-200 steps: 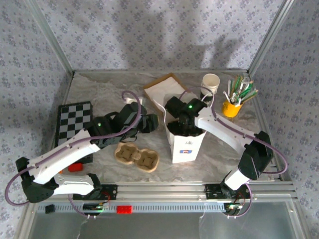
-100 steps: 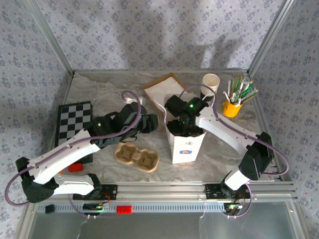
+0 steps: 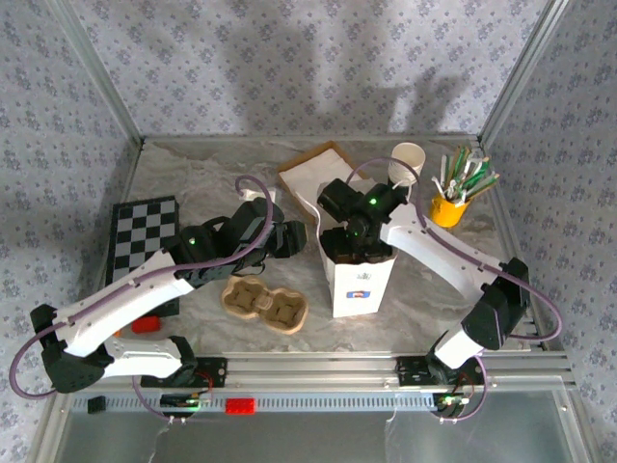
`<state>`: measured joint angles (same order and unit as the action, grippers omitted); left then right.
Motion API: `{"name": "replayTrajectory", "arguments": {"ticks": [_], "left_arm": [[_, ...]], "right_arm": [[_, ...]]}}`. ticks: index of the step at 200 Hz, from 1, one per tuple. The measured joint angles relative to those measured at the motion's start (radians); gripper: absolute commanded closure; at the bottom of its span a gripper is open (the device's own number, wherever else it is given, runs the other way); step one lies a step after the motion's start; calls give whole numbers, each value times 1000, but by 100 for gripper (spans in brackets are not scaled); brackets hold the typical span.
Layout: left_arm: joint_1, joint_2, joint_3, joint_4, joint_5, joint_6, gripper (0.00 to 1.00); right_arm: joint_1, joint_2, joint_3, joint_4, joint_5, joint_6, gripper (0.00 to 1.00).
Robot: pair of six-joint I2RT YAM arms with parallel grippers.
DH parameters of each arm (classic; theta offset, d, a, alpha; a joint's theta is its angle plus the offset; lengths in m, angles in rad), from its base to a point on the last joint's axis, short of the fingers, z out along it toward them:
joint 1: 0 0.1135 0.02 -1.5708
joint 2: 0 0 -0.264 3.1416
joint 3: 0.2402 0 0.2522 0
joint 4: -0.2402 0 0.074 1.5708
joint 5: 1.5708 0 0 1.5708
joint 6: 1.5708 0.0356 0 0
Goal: Pack the takeout coffee
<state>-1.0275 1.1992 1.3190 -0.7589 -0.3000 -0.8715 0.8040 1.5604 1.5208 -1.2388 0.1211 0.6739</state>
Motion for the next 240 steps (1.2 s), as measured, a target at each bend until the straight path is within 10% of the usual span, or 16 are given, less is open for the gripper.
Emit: {"name": "replayTrajectory", "arguments": {"ticks": [119, 240], "left_arm": [[0, 0, 0, 0, 0, 0, 41], [0, 0, 0, 2, 0, 0, 41]], "right_arm": [[8, -18, 155, -88, 6, 0, 7], [7, -50, 296, -148, -5, -11, 46]]}}
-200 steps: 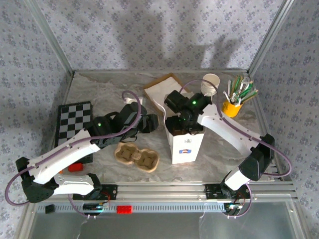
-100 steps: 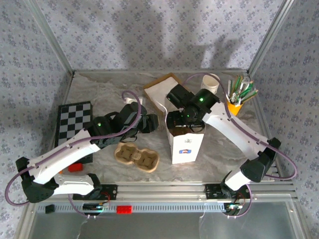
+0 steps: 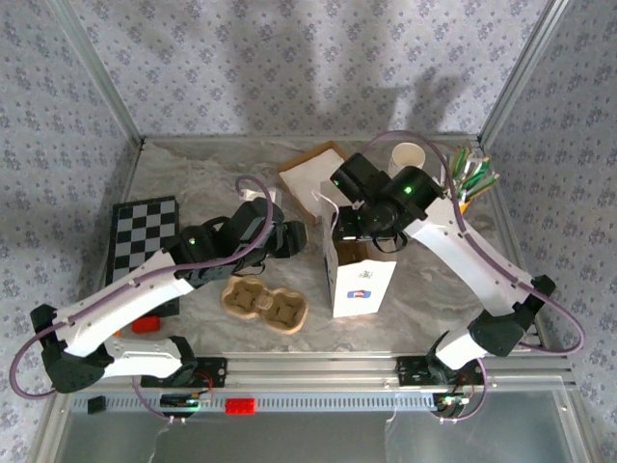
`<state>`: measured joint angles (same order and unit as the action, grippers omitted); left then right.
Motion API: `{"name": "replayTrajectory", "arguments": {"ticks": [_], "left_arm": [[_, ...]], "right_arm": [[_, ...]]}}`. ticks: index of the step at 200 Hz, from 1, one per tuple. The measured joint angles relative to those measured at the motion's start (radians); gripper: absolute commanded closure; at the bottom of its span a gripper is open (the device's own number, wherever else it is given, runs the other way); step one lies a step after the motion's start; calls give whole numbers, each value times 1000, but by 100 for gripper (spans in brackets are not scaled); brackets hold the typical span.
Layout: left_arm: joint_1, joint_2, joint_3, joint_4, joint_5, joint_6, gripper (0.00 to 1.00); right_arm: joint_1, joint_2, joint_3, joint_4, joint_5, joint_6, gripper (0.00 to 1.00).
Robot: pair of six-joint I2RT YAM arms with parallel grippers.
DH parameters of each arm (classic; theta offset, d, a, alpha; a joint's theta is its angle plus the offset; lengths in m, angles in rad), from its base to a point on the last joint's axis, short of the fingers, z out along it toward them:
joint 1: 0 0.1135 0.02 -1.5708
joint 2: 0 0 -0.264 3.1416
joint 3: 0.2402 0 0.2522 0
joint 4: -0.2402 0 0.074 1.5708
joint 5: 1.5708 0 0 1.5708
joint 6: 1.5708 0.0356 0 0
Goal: Pack the takeout coffee
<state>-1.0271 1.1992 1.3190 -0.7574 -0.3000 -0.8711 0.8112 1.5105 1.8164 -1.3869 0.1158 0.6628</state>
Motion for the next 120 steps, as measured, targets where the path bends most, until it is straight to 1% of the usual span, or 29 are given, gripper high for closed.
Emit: {"name": "replayTrajectory", "arguments": {"ticks": [9, 74, 120], "left_arm": [[2, 0, 0, 1, 0, 2, 41], [13, 0, 0, 2, 0, 26, 41], [19, 7, 26, 1, 0, 50, 41]], "right_arm": [[-2, -4, 17, -3, -1, -5, 49], [-36, -28, 157, -40, -16, -35, 55], [-59, -40, 251, -38, -68, -61, 55]]}}
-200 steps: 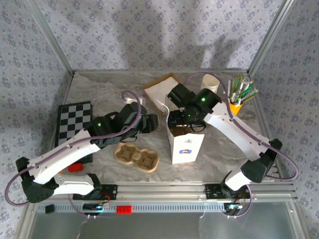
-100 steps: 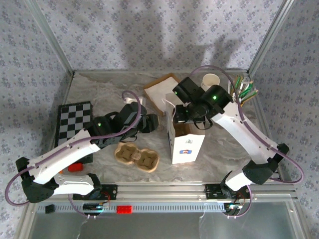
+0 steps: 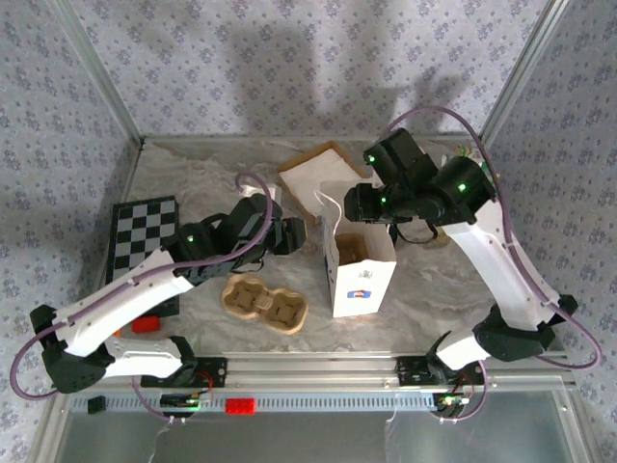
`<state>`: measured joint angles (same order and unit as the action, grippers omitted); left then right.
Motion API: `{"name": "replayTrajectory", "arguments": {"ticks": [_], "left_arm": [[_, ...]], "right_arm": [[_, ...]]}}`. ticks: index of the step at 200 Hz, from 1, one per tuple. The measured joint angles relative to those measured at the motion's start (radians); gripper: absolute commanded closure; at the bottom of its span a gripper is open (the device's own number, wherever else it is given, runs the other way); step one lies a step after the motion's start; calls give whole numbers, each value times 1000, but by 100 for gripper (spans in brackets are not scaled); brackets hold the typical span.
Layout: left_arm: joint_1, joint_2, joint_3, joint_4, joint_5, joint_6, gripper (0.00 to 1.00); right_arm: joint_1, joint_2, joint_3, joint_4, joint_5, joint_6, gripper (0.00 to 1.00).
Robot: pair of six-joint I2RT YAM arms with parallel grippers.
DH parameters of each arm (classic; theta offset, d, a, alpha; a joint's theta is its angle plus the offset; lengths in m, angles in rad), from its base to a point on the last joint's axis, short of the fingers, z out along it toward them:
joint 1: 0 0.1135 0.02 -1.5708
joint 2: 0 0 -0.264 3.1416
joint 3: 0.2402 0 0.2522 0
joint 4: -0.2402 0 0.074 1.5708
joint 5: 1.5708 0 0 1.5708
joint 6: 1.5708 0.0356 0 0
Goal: Pack the takeout coffee
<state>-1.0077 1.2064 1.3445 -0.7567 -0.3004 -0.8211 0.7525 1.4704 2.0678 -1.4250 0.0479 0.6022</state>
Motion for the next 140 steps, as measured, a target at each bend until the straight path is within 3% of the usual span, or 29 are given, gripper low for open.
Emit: {"name": "replayTrajectory", "arguments": {"ticks": [81, 140], "left_arm": [[23, 6, 41, -4, 0, 49, 41], [108, 9, 82, -12, 13, 129, 41]], "right_arm": [[-130, -100, 66, 90, -132, -20, 53], [-401, -142, 66, 149, -263, -61, 44]]}}
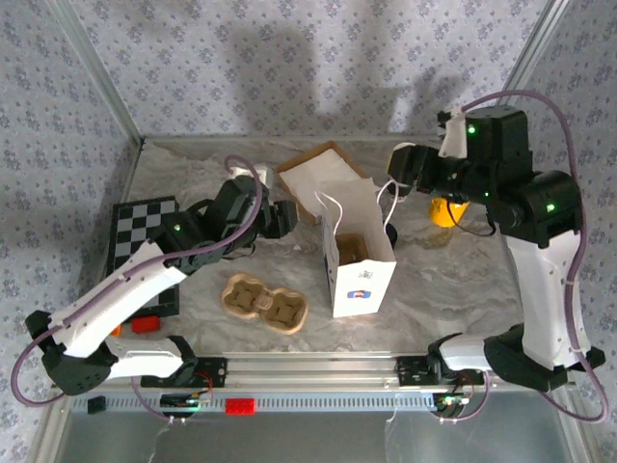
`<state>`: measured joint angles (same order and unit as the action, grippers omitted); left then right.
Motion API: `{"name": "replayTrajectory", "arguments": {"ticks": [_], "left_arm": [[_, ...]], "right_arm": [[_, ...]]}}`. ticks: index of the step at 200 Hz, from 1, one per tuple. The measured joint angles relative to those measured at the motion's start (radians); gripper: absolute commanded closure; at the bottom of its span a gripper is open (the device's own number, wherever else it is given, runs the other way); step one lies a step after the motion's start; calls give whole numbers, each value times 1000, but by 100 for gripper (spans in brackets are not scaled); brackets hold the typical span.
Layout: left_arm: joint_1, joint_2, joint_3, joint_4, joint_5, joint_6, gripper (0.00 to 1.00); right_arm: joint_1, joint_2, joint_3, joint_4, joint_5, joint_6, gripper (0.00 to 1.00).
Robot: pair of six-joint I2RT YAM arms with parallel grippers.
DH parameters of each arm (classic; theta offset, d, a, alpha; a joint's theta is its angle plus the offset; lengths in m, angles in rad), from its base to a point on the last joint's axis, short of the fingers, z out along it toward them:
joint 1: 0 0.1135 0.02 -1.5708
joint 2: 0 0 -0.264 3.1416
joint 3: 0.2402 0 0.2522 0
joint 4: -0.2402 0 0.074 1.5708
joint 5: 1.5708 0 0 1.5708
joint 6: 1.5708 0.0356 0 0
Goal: Pack the takeout coffee
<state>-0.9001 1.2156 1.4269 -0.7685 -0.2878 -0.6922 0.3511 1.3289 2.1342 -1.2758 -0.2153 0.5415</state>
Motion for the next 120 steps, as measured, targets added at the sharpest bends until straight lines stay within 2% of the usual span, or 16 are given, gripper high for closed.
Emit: {"name": "replayTrajectory", "arguments": {"ticks": [63, 120], "left_arm": [[103, -2, 5, -18, 64, 95, 40], [142, -1, 6, -16, 118, 162, 40]], "right_arm": [[-368, 17, -117, 19, -70, -80, 37], [-582, 11, -404, 69, -22, -147, 42]]}}
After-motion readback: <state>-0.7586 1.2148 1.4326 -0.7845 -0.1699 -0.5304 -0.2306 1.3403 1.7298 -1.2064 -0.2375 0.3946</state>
